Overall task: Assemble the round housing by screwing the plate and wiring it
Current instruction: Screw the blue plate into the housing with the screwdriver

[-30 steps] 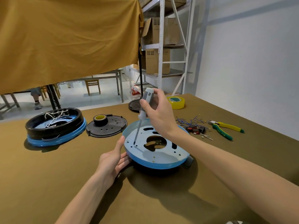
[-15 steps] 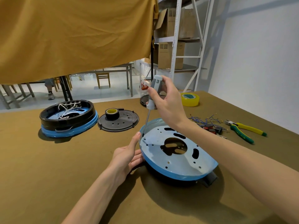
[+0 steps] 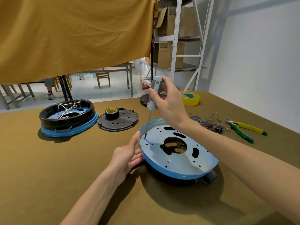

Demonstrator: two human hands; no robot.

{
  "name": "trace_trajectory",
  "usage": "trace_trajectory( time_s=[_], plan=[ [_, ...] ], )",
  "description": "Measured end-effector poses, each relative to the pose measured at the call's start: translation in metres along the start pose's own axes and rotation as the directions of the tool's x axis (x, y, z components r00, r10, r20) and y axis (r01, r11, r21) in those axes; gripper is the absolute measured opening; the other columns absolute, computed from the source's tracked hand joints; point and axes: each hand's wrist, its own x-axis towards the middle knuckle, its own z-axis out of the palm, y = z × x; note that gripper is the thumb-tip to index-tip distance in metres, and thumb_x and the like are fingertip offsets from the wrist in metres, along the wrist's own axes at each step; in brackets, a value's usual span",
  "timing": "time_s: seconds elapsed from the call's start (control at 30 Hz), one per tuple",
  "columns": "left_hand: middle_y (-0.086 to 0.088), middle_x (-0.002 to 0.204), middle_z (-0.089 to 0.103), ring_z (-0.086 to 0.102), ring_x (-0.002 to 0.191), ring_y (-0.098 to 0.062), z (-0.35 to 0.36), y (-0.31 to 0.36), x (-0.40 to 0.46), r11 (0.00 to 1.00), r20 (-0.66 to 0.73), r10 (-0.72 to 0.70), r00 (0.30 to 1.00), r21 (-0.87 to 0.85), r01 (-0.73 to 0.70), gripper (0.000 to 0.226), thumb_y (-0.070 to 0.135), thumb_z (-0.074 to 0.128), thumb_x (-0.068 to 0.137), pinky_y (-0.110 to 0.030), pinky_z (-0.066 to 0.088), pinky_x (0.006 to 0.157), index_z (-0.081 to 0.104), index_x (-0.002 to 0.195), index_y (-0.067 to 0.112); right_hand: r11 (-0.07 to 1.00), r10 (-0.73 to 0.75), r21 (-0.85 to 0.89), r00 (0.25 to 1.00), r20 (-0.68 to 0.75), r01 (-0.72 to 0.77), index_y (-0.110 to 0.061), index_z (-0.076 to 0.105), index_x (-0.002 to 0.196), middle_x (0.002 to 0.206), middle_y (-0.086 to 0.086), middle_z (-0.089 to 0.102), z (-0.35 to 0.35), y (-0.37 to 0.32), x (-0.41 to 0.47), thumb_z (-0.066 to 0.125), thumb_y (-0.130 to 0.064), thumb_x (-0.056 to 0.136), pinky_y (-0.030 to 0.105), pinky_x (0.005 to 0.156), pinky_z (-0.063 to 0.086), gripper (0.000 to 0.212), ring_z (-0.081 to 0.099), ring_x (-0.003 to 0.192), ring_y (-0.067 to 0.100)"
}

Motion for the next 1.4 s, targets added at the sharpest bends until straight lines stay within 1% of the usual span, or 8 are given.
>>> trace_trajectory(
  time_s=[0.23, 0.53, 0.7, 0.83, 0.97, 1.13, 1.27, 1.4],
  plan=[
    [-0.008, 0.072, 0.072, 0.077, 0.068, -0.021, 0.001, 0.001, -0.001, 1.0, -0.001, -0.011, 1.0, -0.002, 0.011, 0.12, 0.063, 0.084, 0.048, -0.033, 0.06, 0.052, 0.048, 0.144, 0.001, 1.0, -0.007, -0.018, 1.0, 0.031, 0.007, -0.014, 0.053, 0.13, 0.107, 0.002, 0.068, 0.0, -0.001, 0.001, 0.067, -0.027, 0.1, 0.042, 0.083, 0.059, 0.035, 0.067, 0.097, 0.017],
    [-0.011, 0.077, 0.072, 0.078, 0.072, -0.023, 0.0, 0.001, 0.0, 1.0, -0.001, -0.015, 1.0, 0.02, 0.015, 0.117, 0.063, 0.083, 0.051, -0.033, 0.061, 0.055, 0.047, 0.144, 0.001, 0.988, -0.059, -0.124, 0.967, 0.247, 0.092, -0.021, 0.043, 0.141, 0.106, 0.009, 0.066, -0.005, -0.017, 0.012, 0.069, -0.024, 0.097, 0.047, 0.083, 0.058, 0.051, 0.067, 0.094, 0.024],
    [-0.011, 0.077, 0.071, 0.077, 0.073, -0.021, 0.001, 0.002, -0.001, 1.0, -0.01, -0.018, 1.0, 0.023, 0.019, 0.119, 0.062, 0.082, 0.05, -0.032, 0.062, 0.056, 0.045, 0.146, 0.001, 0.867, -0.011, -0.467, 0.944, 0.329, 0.173, -0.018, 0.051, 0.117, 0.099, 0.005, 0.067, -0.011, -0.033, 0.031, 0.066, -0.047, 0.094, 0.046, 0.076, 0.061, 0.039, 0.067, 0.087, 0.022],
    [-0.012, 0.08, 0.07, 0.076, 0.076, -0.023, 0.001, 0.002, 0.0, 0.999, -0.009, -0.023, 1.0, 0.026, 0.023, 0.122, 0.061, 0.082, 0.048, -0.032, 0.061, 0.053, 0.043, 0.147, 0.001, 0.86, 0.13, -0.492, 0.877, 0.463, 0.133, -0.02, 0.057, 0.116, 0.099, -0.001, 0.063, -0.021, -0.045, 0.051, 0.067, -0.034, 0.09, 0.043, 0.081, 0.06, 0.031, 0.064, 0.088, 0.015],
    [-0.014, 0.079, 0.072, 0.078, 0.068, -0.023, -0.001, 0.002, 0.004, 0.998, 0.011, -0.018, 1.0, 0.056, 0.018, 0.127, 0.063, 0.082, 0.043, -0.032, 0.06, 0.052, 0.043, 0.147, 0.0, 0.652, 0.161, -0.715, 0.876, 0.455, 0.252, -0.017, 0.065, 0.103, 0.086, 0.001, 0.067, -0.026, -0.05, 0.061, 0.06, -0.062, 0.092, 0.034, 0.059, 0.05, 0.046, 0.064, 0.076, 0.018],
    [-0.017, 0.085, 0.078, 0.079, 0.077, -0.027, -0.004, 0.001, 0.01, 0.987, 0.083, -0.03, 0.996, 0.159, 0.016, 0.117, 0.067, 0.081, 0.04, -0.034, 0.063, 0.06, 0.053, 0.132, 0.0, 0.769, 0.389, -0.634, 0.727, 0.565, 0.082, -0.01, 0.062, 0.116, 0.079, 0.011, 0.074, -0.033, -0.061, 0.069, 0.064, -0.031, 0.096, 0.021, 0.041, 0.048, 0.029, 0.069, 0.058, 0.019],
    [-0.014, 0.081, 0.078, 0.079, 0.082, -0.028, -0.008, 0.005, 0.009, 0.943, 0.214, -0.083, 0.973, 0.331, 0.008, 0.1, 0.07, 0.081, 0.033, -0.03, 0.062, 0.058, 0.049, 0.107, 0.011, 0.677, 0.317, -0.691, 0.747, 0.584, 0.254, -0.01, 0.064, 0.112, 0.069, 0.009, 0.072, -0.034, -0.067, 0.067, 0.054, -0.05, 0.102, 0.016, 0.034, 0.041, 0.042, 0.072, 0.059, 0.022],
    [-0.011, 0.085, 0.079, 0.078, 0.088, -0.029, -0.007, 0.001, 0.009, 0.947, 0.253, -0.097, 0.963, 0.32, 0.011, 0.124, 0.073, 0.085, 0.033, -0.033, 0.063, 0.063, 0.051, 0.13, 0.004, 0.784, 0.448, -0.618, 0.633, 0.631, 0.061, -0.017, 0.054, 0.122, 0.088, 0.008, 0.07, -0.038, -0.077, 0.07, 0.064, -0.033, 0.099, 0.021, 0.045, 0.051, 0.03, 0.067, 0.053, 0.01]
  ],
)
